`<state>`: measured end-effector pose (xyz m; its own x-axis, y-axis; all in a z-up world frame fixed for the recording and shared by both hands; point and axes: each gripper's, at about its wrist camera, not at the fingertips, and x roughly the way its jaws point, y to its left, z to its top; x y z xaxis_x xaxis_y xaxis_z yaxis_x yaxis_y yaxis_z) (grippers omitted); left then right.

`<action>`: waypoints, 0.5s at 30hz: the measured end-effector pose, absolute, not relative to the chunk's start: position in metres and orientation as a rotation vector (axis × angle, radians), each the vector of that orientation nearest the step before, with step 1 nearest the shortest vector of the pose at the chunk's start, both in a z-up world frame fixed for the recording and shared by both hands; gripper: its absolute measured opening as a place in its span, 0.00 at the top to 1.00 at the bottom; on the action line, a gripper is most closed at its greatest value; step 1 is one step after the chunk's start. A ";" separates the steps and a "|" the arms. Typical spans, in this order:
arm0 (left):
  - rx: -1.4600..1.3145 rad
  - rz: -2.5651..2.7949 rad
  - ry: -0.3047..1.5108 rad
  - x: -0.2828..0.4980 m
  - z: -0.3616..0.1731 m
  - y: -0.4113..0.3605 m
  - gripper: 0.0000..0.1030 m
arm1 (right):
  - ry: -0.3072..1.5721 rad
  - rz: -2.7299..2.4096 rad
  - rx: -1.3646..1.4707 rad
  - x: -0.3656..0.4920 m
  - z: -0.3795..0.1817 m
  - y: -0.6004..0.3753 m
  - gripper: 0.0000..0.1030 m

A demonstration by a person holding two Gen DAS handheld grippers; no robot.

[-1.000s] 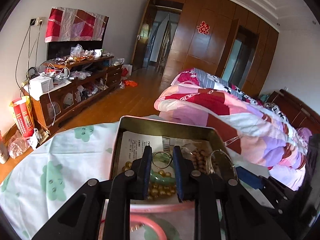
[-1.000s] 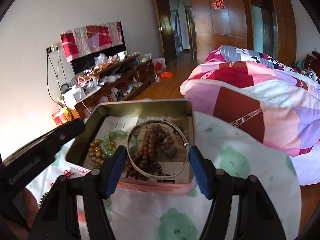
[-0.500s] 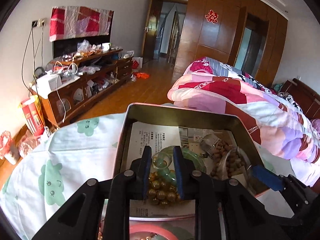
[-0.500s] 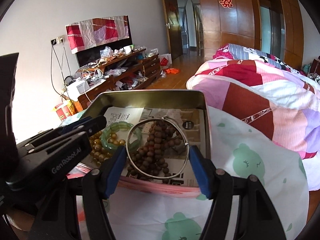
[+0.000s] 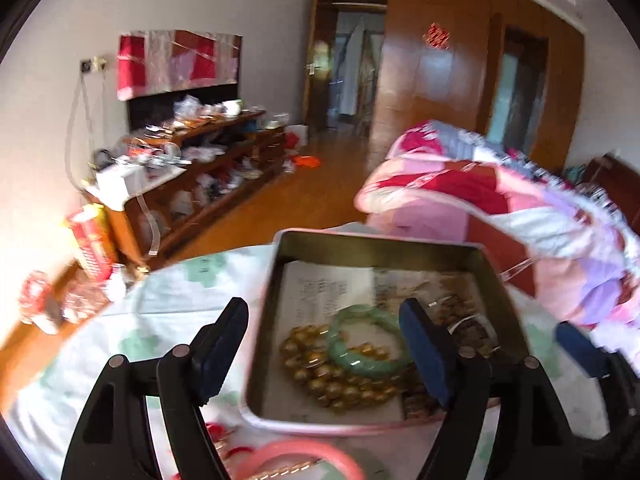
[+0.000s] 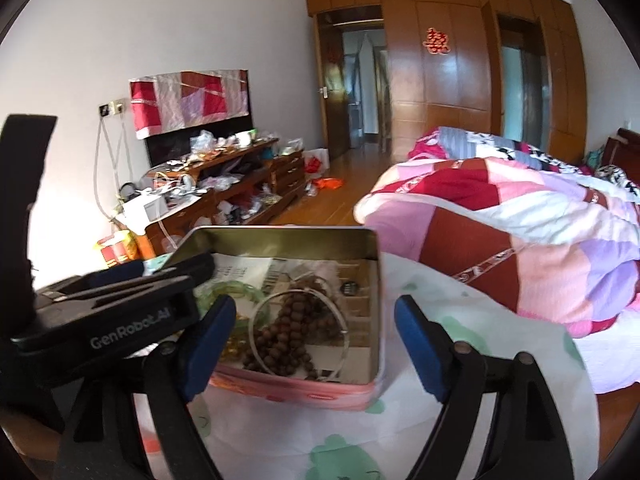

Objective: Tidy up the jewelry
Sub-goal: 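Lower the ring into the pink tin with left gripper while right gripper releases the bangle inside, then withdraw both grippers from the tin and move right gripper to the pearl necklace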

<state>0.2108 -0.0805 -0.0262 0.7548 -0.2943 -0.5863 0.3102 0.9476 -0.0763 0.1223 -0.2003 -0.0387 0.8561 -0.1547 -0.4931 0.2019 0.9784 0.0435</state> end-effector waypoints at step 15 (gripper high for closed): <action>0.148 -0.204 0.632 0.127 -0.015 -0.052 0.24 | 0.591 -0.255 0.235 0.050 -0.030 -0.203 0.18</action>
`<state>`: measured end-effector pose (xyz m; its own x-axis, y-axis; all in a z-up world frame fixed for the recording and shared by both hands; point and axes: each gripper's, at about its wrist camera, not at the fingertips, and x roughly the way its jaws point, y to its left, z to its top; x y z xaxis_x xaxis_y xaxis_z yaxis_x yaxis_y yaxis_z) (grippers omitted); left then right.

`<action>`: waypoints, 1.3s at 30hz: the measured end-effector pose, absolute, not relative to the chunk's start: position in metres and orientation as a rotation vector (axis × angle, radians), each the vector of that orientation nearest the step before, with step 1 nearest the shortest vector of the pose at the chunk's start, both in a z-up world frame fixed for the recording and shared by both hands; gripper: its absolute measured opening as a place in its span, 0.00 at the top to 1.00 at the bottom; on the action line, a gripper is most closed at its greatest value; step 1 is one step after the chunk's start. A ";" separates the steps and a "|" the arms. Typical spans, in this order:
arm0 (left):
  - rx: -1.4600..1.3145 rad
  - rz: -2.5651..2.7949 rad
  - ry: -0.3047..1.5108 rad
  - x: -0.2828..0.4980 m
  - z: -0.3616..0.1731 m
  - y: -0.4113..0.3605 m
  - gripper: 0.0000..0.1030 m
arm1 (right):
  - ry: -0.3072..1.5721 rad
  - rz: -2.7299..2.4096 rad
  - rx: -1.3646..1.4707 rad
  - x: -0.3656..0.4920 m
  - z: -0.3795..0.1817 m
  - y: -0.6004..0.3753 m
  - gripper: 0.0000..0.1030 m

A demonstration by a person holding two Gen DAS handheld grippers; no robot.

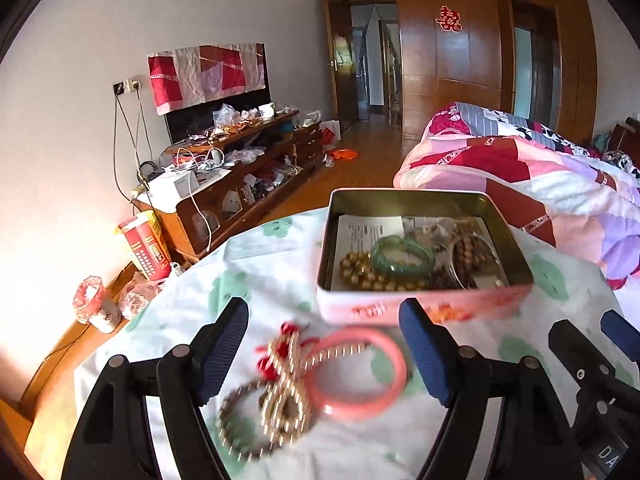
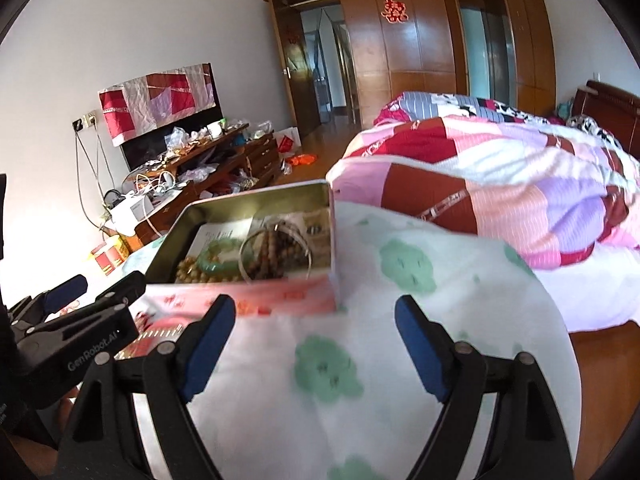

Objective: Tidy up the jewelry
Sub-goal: 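Withdraw both grippers from the tin and move right gripper to the pearl necklace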

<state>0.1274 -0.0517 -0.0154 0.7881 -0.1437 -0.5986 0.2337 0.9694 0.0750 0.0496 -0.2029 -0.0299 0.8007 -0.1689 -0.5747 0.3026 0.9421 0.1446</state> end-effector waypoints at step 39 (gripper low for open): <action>0.146 -0.175 0.660 0.019 -0.010 -0.008 0.24 | 0.544 -0.173 0.168 -0.048 0.000 -0.151 0.18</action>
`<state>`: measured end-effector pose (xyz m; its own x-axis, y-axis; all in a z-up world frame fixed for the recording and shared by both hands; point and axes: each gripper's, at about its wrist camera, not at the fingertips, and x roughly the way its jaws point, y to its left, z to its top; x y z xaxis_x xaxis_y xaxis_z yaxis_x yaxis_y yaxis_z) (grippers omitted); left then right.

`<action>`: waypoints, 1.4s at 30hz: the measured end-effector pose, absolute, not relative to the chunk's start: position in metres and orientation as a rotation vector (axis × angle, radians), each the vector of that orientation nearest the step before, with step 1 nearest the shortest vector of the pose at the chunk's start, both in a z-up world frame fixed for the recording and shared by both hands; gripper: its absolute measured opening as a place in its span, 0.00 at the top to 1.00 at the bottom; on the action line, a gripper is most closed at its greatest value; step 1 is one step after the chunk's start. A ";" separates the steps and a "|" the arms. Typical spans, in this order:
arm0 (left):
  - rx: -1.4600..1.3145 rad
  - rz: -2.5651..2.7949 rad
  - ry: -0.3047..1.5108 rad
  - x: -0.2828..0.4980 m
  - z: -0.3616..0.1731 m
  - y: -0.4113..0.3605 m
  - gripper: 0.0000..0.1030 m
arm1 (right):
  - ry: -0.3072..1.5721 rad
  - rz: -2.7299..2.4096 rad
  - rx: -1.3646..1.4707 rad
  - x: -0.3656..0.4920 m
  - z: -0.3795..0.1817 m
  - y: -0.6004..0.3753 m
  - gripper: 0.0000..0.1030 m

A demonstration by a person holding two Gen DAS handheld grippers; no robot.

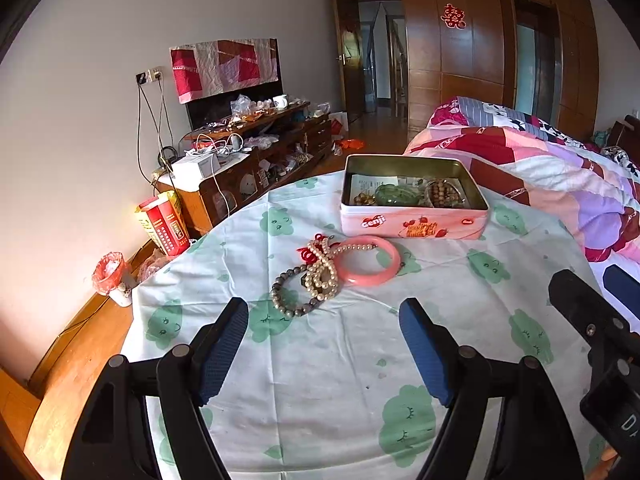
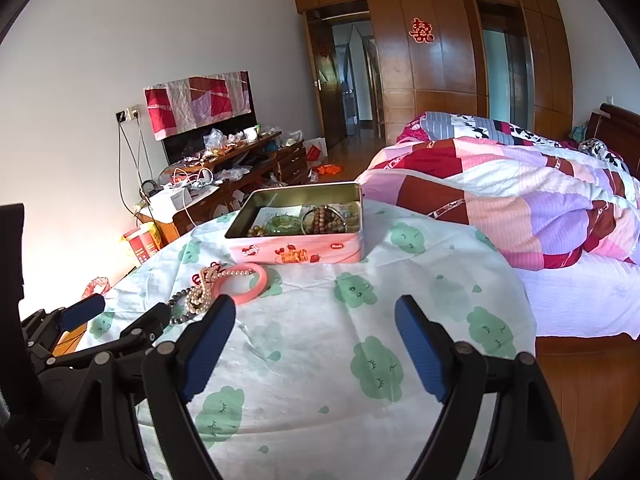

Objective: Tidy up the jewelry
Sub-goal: 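Withdraw both grippers from the tin and move right gripper to the pearl necklace, then grasp the pearl necklace strand with right gripper and lift it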

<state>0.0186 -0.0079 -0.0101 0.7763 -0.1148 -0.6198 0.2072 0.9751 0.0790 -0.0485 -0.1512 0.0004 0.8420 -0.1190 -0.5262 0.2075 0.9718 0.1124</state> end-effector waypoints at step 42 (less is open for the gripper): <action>-0.060 -0.137 0.743 0.056 -0.052 0.112 0.24 | 0.866 0.172 0.065 0.131 -0.081 -0.044 0.79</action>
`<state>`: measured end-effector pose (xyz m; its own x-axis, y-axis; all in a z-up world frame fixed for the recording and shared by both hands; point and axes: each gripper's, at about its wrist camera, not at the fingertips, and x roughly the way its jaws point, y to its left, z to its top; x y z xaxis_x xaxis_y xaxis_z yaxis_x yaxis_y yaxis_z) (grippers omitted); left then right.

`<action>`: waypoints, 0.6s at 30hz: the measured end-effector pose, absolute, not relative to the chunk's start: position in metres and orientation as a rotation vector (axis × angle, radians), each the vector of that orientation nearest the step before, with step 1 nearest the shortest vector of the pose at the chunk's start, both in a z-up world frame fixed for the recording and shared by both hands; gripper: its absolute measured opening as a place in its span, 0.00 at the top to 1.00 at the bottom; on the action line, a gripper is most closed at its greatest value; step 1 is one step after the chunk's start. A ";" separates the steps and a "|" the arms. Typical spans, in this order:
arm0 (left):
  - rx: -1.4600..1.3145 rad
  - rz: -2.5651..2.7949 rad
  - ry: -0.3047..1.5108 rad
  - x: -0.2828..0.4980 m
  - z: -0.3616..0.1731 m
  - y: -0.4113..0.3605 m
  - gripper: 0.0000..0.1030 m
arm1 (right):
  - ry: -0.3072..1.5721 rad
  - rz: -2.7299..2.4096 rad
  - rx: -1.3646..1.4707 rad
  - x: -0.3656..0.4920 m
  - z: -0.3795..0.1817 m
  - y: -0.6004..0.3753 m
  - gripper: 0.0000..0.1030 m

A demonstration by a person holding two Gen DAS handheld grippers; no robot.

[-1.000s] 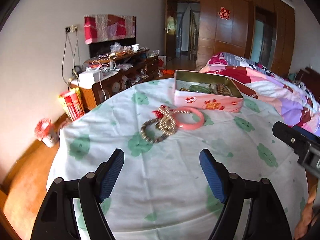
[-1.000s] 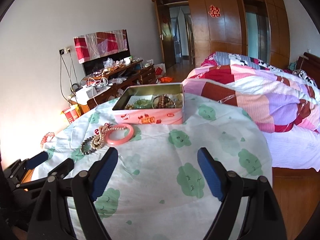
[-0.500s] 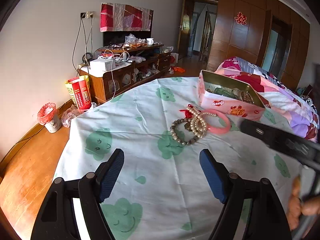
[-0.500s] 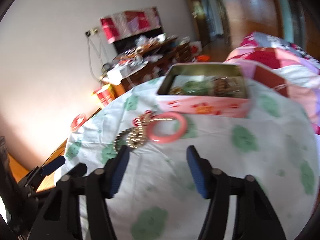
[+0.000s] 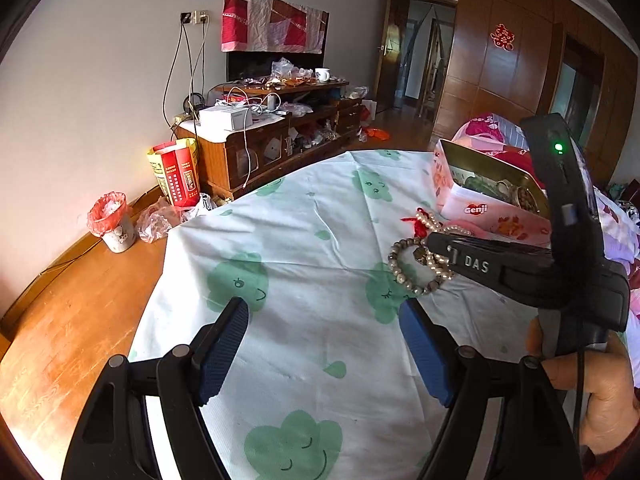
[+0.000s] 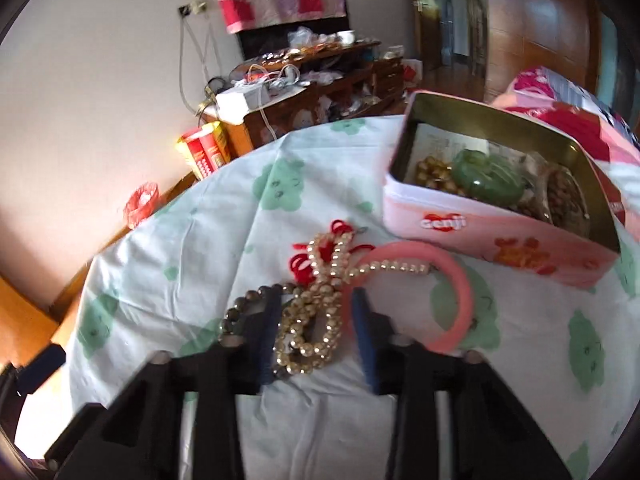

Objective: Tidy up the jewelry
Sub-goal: 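Grasp the pearl necklace strand with right gripper and lift it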

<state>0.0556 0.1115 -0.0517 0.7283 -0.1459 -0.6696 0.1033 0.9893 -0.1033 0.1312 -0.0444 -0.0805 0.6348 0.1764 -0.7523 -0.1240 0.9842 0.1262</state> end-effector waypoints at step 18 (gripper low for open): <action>-0.021 -0.251 0.772 0.066 -0.054 0.070 0.24 | 0.834 0.123 0.173 0.046 -0.061 -0.137 0.91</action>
<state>0.0662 0.0699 -0.0539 0.6881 -0.2323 -0.6874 0.2167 0.9699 -0.1109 0.0459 -0.1371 -0.0607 0.6663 0.1759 -0.7246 -0.0407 0.9789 0.2002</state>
